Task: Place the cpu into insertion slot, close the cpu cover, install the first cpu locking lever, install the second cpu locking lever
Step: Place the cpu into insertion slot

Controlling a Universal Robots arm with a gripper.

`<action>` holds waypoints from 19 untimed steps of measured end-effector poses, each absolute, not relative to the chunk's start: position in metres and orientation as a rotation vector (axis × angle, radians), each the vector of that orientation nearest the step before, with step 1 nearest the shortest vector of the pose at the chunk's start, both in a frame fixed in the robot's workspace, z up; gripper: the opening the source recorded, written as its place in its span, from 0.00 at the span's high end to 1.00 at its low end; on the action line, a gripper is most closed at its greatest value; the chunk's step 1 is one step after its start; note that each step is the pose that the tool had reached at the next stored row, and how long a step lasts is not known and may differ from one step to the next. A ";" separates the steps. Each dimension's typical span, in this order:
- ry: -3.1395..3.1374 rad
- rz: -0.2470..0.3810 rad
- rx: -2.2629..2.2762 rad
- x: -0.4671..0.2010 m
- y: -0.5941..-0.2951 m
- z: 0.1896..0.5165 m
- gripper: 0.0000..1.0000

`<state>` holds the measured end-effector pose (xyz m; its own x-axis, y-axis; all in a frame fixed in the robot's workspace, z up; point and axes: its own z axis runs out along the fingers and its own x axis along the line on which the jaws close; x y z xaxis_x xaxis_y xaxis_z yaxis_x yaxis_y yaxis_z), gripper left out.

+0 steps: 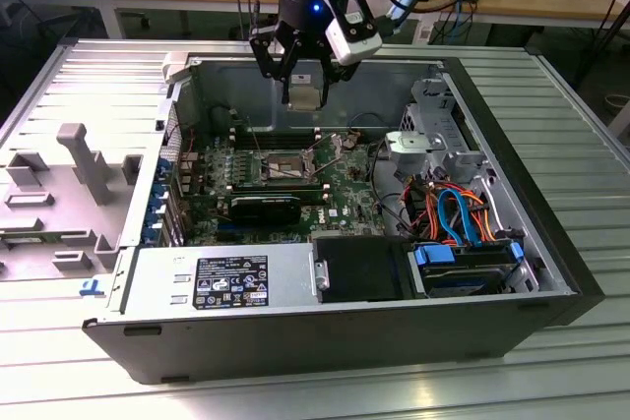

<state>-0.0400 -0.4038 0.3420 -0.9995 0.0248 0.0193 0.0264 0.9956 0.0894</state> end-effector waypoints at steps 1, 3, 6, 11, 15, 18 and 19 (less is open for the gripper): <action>-3.120 -0.140 -0.040 -0.040 -0.404 0.342 0.46; -3.120 -0.140 -0.040 -0.040 -0.405 0.342 0.46; -3.120 -0.140 -0.040 -0.040 -0.406 0.341 0.46; -3.120 -0.140 -0.040 -0.040 -0.408 0.341 0.46; -3.120 -0.140 -0.040 -0.040 -0.409 0.340 0.46; -3.120 -0.140 -0.040 -0.040 -0.410 0.340 0.46; -3.120 -0.140 -0.040 -0.040 -0.411 0.340 0.46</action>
